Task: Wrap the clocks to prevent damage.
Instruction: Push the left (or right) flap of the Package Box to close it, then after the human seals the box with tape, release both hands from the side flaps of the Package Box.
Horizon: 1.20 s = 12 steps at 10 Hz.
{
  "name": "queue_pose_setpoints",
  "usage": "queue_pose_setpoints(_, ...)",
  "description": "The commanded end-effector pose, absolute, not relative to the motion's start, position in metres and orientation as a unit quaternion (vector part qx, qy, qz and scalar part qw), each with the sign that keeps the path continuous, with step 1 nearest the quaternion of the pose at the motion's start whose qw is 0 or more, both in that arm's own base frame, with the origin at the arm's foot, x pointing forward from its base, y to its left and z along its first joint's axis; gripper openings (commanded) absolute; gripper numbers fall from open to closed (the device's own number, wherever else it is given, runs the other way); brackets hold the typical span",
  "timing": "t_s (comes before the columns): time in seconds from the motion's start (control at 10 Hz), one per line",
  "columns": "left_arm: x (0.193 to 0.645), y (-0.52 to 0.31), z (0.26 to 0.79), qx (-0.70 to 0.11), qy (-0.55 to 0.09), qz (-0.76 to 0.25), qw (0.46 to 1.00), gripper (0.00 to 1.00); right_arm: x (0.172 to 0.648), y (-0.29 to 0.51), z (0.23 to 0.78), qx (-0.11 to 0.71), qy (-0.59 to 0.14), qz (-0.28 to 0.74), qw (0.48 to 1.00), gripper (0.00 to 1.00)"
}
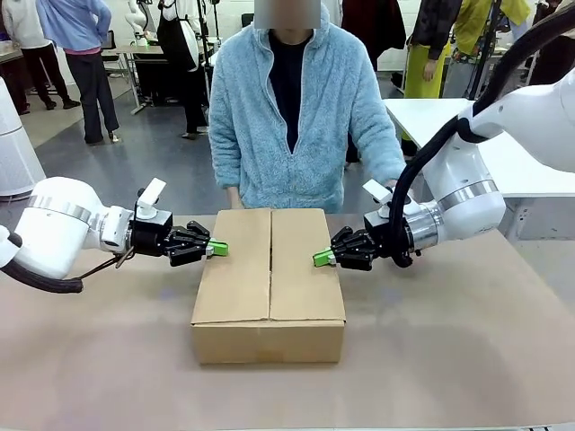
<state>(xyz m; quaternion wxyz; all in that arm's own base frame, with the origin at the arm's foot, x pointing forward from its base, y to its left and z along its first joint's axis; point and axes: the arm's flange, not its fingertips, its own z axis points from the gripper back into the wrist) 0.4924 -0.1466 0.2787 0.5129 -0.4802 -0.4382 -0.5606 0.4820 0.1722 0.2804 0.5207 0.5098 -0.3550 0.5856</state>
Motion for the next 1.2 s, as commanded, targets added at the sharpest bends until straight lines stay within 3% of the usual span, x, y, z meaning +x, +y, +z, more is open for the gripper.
queue_pose_setpoints(0.0,0.493,-0.1493,0.276,-0.477,-0.441,-0.556,0.517,0.01,0.4813,0.1728,0.2787,0.507,-0.367,0.574,0.529,0.01)
queue_pose_setpoints(1.1,0.493,-0.1493,0.276,-0.477,-0.441,-0.556,0.517,0.01,0.4813,0.1728,0.2787,0.507,-0.367,0.574,0.529,0.01)
